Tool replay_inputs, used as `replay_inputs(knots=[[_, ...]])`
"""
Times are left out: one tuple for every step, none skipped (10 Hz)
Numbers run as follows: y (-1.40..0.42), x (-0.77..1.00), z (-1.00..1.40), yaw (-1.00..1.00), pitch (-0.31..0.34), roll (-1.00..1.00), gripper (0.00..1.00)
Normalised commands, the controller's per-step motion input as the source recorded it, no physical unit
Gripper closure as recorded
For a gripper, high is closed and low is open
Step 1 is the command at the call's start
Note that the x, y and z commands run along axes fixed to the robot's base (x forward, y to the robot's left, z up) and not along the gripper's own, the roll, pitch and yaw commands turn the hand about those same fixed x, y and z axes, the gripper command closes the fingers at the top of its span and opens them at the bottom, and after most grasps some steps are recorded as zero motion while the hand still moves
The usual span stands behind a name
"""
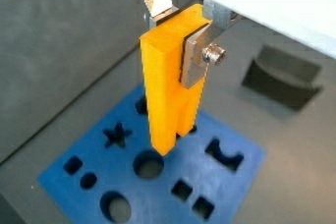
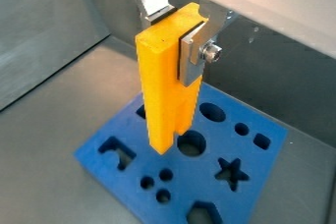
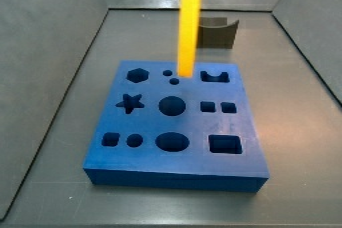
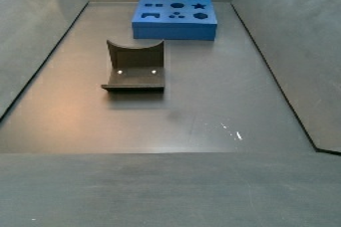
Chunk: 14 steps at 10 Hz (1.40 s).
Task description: Insert the double-square object.
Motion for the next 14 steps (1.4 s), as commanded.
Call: replay_inputs(knots=[[-0.31, 0.47, -0.19, -0.47, 0.017, 0.05, 1.00], [-0.25, 0.30, -0.28, -0.62, 0.011, 0.09, 1.00], [-0.18, 0.31, -0.24, -0.62, 0.029, 0.09, 1.00], [-0.15, 0.15, -0.17, -0.79, 0.004, 0.04, 1.00], [-0.11, 0.11, -0.07, -0.90, 0.000, 0.00, 1.00], [-0.10, 0.07, -0.01, -0.95, 0.000, 0.00, 1.00], [-0.09, 0.05, 0.00, -0.97, 0.000, 0.00, 1.00], [-0.09, 0.09, -0.05, -0.94, 0.000, 0.00, 1.00], [-0.10, 0.14, -0.12, -0.90, 0.000, 0.00, 1.00], [-0.11, 0.21, -0.16, -0.84, -0.001, 0.02, 1.00], [-0.11, 0.25, -0.18, -0.81, -0.003, 0.03, 1.00], [-0.10, 0.27, -0.25, -0.79, -0.041, 0.02, 1.00], [-0.09, 0.26, -0.23, -0.80, -0.047, 0.01, 1.00], [-0.08, 0.20, -0.21, -0.85, -0.029, 0.01, 1.00]])
